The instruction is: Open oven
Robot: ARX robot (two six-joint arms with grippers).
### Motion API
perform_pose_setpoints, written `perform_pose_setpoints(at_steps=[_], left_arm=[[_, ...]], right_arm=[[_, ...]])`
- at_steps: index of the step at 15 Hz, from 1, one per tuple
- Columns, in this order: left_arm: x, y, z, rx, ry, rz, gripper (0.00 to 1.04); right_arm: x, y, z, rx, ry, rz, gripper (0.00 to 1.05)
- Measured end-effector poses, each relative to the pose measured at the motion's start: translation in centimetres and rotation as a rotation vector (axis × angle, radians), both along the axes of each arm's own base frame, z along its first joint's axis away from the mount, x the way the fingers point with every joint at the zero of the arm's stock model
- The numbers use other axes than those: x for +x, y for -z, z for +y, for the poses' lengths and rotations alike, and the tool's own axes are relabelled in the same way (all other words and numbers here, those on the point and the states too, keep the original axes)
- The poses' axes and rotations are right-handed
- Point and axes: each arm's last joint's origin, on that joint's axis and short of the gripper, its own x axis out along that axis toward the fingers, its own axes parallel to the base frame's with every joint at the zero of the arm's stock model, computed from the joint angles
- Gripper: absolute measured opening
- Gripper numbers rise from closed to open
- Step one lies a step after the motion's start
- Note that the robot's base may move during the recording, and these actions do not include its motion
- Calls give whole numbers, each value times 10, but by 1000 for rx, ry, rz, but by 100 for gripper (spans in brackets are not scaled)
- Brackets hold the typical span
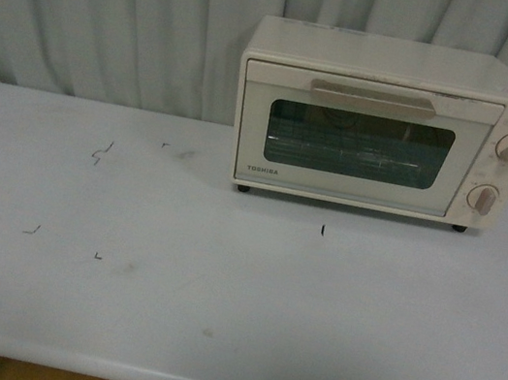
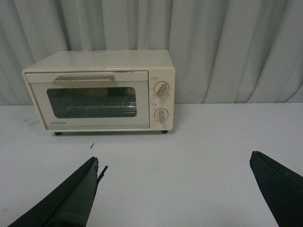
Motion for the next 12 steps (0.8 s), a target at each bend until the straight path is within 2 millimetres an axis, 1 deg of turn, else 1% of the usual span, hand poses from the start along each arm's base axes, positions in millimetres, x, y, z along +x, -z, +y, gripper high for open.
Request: perform_pose_setpoints(at_steps=[12], left_arm=[[0, 0, 0, 0, 0, 1, 98]], right_arm=[[0, 0, 0, 0, 1, 1, 98]])
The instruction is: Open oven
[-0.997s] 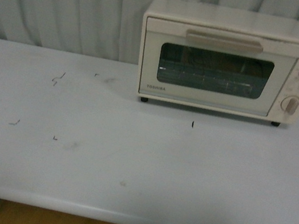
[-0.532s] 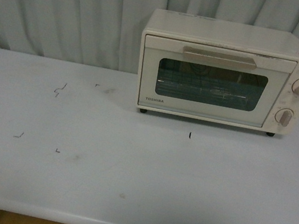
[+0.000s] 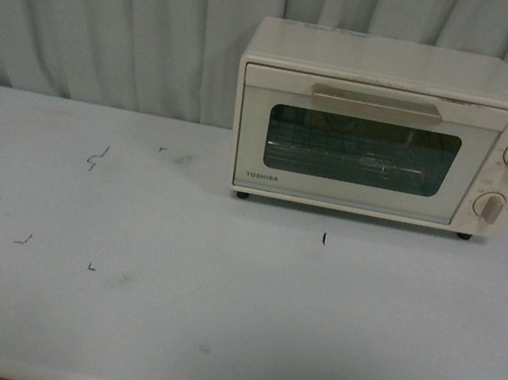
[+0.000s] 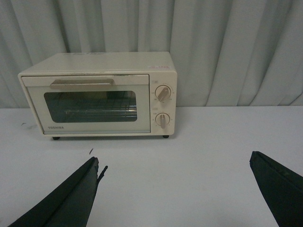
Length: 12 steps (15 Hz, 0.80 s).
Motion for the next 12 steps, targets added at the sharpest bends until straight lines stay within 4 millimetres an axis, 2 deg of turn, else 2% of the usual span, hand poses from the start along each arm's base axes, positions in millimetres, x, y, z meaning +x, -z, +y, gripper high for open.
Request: perform_pose_setpoints(at_steps=[12], left_arm=[[0, 0, 0, 0, 0, 3, 98]], right_arm=[[0, 0, 0, 0, 0, 4, 98]])
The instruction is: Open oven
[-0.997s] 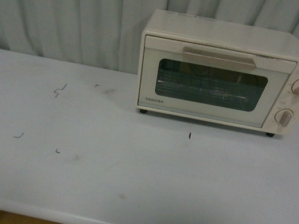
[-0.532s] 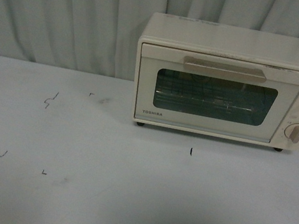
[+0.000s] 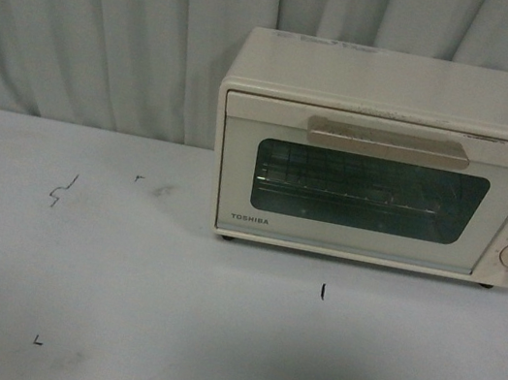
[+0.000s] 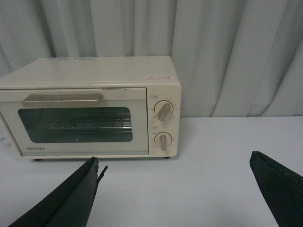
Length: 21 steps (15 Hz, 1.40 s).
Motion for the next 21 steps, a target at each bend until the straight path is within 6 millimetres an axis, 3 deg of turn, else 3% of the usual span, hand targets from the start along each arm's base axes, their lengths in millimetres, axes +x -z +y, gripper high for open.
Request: perform_pose_setpoints(at_steps=[11, 13, 14, 16, 21], left_arm=[[0, 0, 0, 0, 0, -3, 98], [0, -2, -2, -19, 13, 335, 98], [3, -10, -7, -31, 46, 512, 98], [14, -17, -19, -85, 102, 505, 98], [79, 1, -88, -292, 291, 636, 98]], right_arm=[[0, 0, 0, 0, 0, -4, 98], [0, 0, 0, 0, -1, -5, 98], [0, 0, 0, 0, -2, -5, 98], [0, 0, 0, 0, 0, -5, 98], [0, 0, 0, 0, 0, -4, 98]])
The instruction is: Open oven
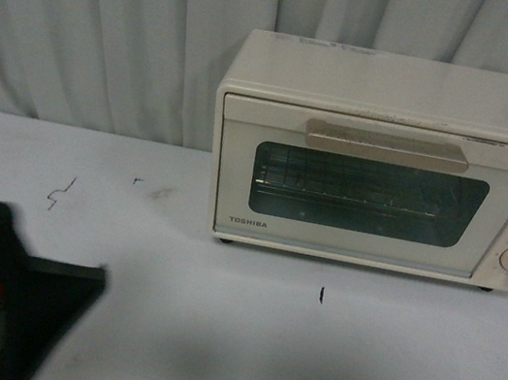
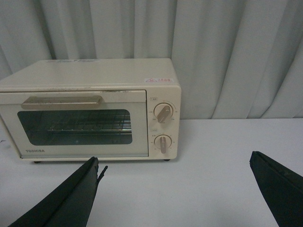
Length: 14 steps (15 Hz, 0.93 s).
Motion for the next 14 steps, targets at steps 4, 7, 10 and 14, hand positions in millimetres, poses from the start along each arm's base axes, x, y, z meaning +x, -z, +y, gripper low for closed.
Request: perform_pose_setpoints(at_steps=[4, 7, 10, 14], left_arm=[[38, 44, -59, -89, 30, 228, 98], [53, 71, -86, -138, 4, 335, 98], [67, 82, -96, -237, -44, 385, 98], [95, 95, -116, -424, -146, 433, 98]], right_arm=[[0, 0, 0, 0, 0, 0, 98], [0, 0, 0, 0, 0, 0, 98], [0, 0, 0, 0, 0, 0, 98], [0, 0, 0, 0, 0, 0, 98]])
